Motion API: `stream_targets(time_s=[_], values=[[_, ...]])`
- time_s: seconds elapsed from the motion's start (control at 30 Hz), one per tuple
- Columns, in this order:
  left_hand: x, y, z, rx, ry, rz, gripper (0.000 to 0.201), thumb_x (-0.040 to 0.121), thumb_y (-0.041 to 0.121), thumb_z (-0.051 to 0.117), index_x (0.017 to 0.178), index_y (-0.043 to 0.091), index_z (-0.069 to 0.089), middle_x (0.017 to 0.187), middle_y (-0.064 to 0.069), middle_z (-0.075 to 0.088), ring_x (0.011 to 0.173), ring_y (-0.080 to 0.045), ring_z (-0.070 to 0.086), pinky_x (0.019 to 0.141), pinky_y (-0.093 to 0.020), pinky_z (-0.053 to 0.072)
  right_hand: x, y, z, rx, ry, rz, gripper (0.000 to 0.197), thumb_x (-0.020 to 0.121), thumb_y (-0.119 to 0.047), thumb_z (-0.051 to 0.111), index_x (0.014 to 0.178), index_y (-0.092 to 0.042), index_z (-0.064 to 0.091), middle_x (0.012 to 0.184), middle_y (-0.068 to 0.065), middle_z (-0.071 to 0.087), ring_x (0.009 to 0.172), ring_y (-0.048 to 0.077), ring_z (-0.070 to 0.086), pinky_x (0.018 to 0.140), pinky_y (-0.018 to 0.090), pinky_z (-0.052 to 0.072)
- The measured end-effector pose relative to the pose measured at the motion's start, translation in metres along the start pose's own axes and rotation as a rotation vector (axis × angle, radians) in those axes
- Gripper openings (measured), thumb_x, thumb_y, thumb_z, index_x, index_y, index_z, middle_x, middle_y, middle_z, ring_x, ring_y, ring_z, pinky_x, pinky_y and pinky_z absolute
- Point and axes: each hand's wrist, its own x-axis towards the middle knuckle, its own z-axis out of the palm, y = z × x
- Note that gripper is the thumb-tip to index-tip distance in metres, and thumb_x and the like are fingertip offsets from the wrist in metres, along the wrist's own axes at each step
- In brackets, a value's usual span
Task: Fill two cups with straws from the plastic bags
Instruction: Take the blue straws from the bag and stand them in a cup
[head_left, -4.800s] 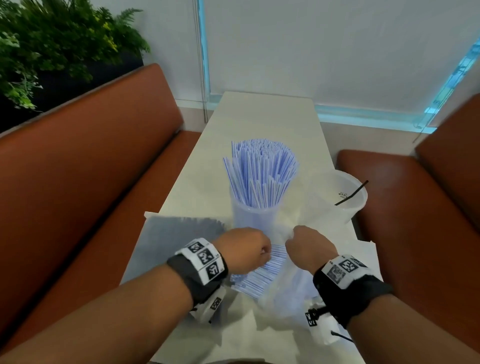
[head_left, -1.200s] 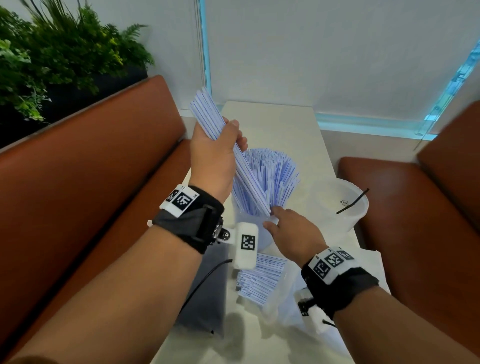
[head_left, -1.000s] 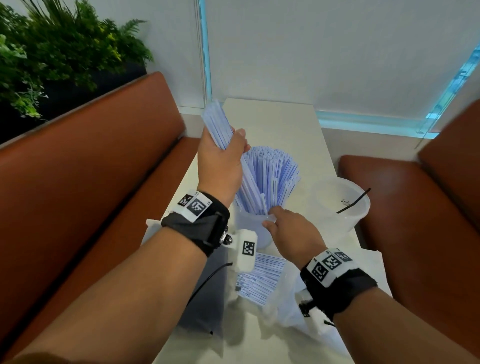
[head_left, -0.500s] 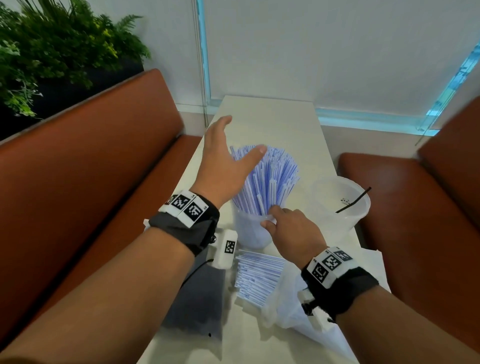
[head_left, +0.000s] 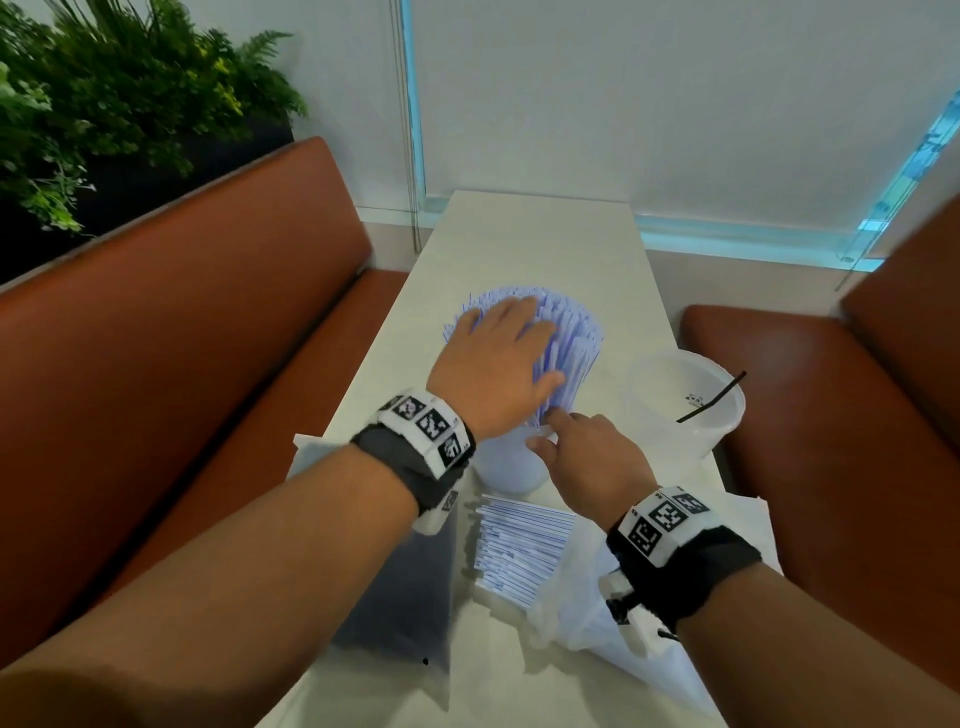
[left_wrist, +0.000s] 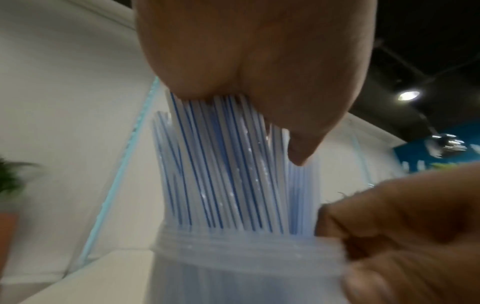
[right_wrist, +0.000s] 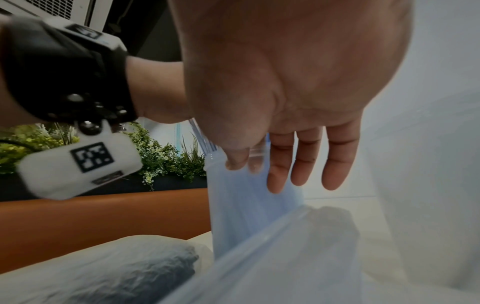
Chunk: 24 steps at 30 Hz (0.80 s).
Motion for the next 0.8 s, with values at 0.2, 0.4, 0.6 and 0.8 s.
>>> stream_targets(time_s=[0.2,0.4,0.6,0.8], values=[[0.024,-0.024,0.001,-0.011,0.018,-0.164,0.067,0.096,0.063,0.045,0.149,0.024,0.035,0.15,-0.002,0.044,0.137,-0.026,0.04,0.103,-0.047,0.042,-0.005,-0.001,-0.002,0.002,0.01,-0.019,0.032,0.105,-0.049,0.035,0.117,-0.022,0.047,0.104,0.002,0.061,0.101,0.025,0.05,0.069,0.036,0.039],[0.019,-0.021,-0.01,-0.097,-0.051,-0.194,0.081,0.085,0.078,0.05,0.147,0.028,0.038,0.146,0.001,0.044,0.133,-0.024,0.042,0.099,-0.048,0.047,-0.012,0.001,-0.01,0.071,-0.006,-0.073,0.03,0.104,-0.045,0.037,0.129,-0.03,0.044,0.103,-0.002,0.064,0.095,0.024,0.059,0.072,0.037,0.047],[-0.016,-0.004,-0.051,-0.349,0.256,-0.211,0.072,0.081,0.08,0.048,0.131,0.029,0.055,0.137,-0.001,0.048,0.128,-0.022,0.045,0.105,-0.044,0.039,-0.039,0.017,0.005,0.025,0.191,0.24,0.041,0.087,-0.07,0.035,0.091,-0.03,0.036,0.07,-0.012,0.055,0.057,0.01,0.051,0.051,0.028,0.028],[-0.063,0.033,-0.04,-0.452,0.234,0.131,0.028,0.094,0.047,0.051,0.077,0.026,0.056,0.068,0.009,0.051,0.062,-0.011,0.049,0.057,-0.03,0.042,-0.034,0.034,0.024,-0.08,-0.215,0.445,0.044,0.081,-0.068,0.048,0.086,-0.024,0.045,0.084,-0.007,0.059,0.068,0.017,0.052,0.057,0.032,0.032]])
